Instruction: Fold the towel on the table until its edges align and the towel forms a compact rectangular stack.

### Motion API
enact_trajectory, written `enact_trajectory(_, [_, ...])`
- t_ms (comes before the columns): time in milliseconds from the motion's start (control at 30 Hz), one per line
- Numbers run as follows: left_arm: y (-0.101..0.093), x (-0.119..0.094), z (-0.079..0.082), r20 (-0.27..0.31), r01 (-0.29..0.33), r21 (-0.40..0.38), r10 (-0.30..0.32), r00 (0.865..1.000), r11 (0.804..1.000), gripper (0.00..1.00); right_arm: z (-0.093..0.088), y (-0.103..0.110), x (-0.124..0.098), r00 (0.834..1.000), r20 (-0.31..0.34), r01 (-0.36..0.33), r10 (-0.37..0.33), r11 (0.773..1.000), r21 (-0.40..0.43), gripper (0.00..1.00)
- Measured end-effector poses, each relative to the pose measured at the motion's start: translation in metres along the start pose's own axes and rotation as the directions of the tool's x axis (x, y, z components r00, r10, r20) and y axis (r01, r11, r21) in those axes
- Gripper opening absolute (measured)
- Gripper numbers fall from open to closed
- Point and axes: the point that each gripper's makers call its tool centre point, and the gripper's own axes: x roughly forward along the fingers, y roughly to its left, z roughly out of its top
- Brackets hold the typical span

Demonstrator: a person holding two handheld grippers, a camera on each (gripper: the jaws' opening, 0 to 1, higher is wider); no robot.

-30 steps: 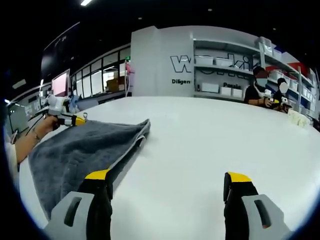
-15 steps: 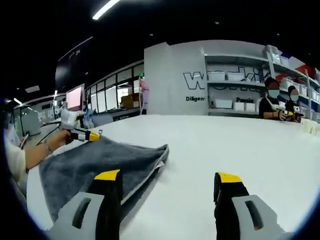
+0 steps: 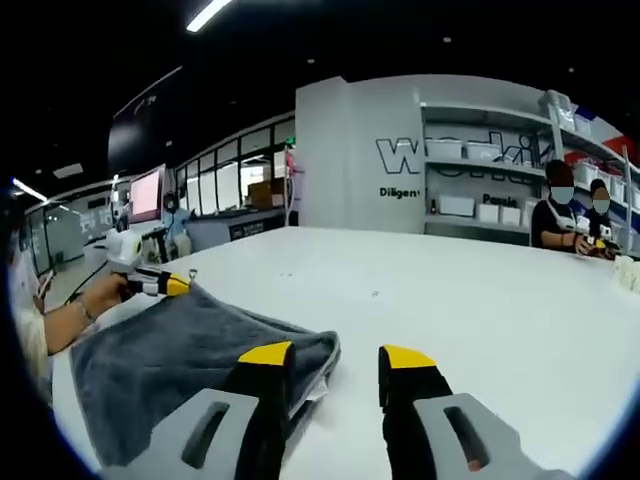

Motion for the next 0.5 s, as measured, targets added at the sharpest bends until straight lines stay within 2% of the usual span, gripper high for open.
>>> enact_trajectory(167, [-0.002, -0.001, 0.001, 0.003, -0.004, 0.011, 0.004, 1.0, 1.0, 0.04, 0.0, 0.001, 0.03, 0.998, -0.06, -0.009, 0.01, 1.0, 0.022, 0.23])
enact_trajectory(333, [-0.003, -0.001, 0.003, 0.008, -0.002, 0.006, 0.002, 1.0, 1.0, 0.04, -0.016, -0.002, 0.052, 0.991, -0.132, -0.014, 0.019, 0.999, 0.036, 0.23])
enact_trajectory(400, [-0.005, -0.001, 0.003, 0.008, -0.001, 0.007, 0.001, 1.0, 1.0, 0.04, -0.022, -0.001, 0.059, 0.988, -0.153, -0.028, 0.039, 0.997, 0.073, 0.23])
enact_trajectory(500, [0.004, 0.002, 0.007, 0.01, 0.002, 0.003, -0.002, 1.0, 1.0, 0.04, -0.033, -0.001, 0.069, 0.98, -0.189, -0.036, 0.057, 0.993, 0.115, 0.21])
